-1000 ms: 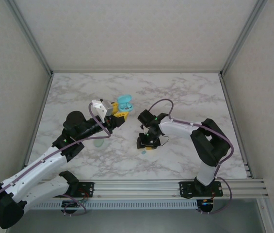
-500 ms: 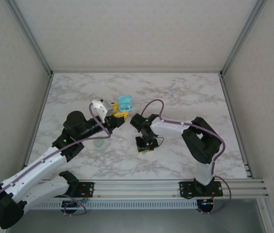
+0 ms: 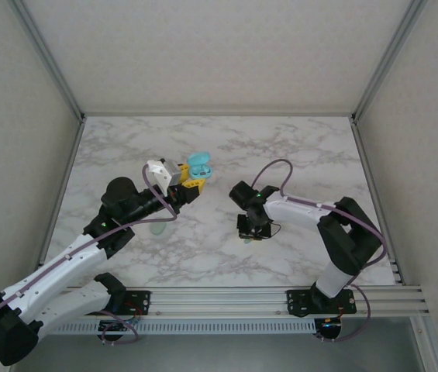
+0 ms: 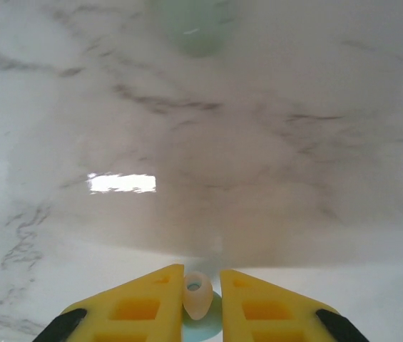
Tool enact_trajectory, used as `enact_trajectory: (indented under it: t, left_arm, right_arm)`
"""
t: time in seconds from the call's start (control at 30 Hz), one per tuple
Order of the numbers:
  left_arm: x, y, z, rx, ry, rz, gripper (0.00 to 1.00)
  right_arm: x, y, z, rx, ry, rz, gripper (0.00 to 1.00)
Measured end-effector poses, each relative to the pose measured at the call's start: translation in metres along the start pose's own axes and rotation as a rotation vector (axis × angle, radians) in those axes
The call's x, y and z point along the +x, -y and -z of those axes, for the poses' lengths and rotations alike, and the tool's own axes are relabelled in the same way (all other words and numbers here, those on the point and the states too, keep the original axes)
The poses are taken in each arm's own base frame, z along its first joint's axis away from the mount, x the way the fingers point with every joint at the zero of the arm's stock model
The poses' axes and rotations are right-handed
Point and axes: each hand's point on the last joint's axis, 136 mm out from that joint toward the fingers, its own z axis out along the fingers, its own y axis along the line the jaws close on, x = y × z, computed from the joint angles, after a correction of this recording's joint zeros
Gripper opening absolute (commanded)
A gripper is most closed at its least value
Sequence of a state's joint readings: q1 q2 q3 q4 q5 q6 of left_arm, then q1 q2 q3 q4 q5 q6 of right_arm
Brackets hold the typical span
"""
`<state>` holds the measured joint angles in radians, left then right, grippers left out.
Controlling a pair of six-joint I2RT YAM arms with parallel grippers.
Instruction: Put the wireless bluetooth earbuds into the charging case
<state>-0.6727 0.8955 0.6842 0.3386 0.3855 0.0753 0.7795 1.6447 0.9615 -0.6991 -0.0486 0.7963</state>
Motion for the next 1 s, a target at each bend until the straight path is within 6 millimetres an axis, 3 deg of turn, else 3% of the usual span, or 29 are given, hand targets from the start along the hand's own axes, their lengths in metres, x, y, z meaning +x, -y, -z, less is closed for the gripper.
enact_trajectory:
  t: [0.17,0.3,0.63,0.9,1.0]
  left_arm:
    - [0.0,0.0,0.0,0.0,0.0,0.0,0.18]
    - [0.0,0.0,0.0,0.001,0.0,0.001,0.18]
    - [0.0,0.0,0.0,0.001,-0.001,0.001,0.18]
    - [0.0,0.0,0.0,0.001,-0.001,0.001,0.18]
    - [0.0,0.0,0.0,0.001,-0.001,0.001,0.18]
  right_arm:
    - [0.003,0.034,0.002,0.021,0.018,-0.115,0.21]
    - [0.001,0.046,0.001,0.023,0.021,-0.164,0.22]
    - [0.005,0.036,-0.002,-0.048,-0.007,-0.166,0.4]
    - [-0.018,0.031,0.022,-0.01,0.069,-0.017,0.4]
    - [-0.026,0.029,0.022,0.015,0.071,0.044,0.39]
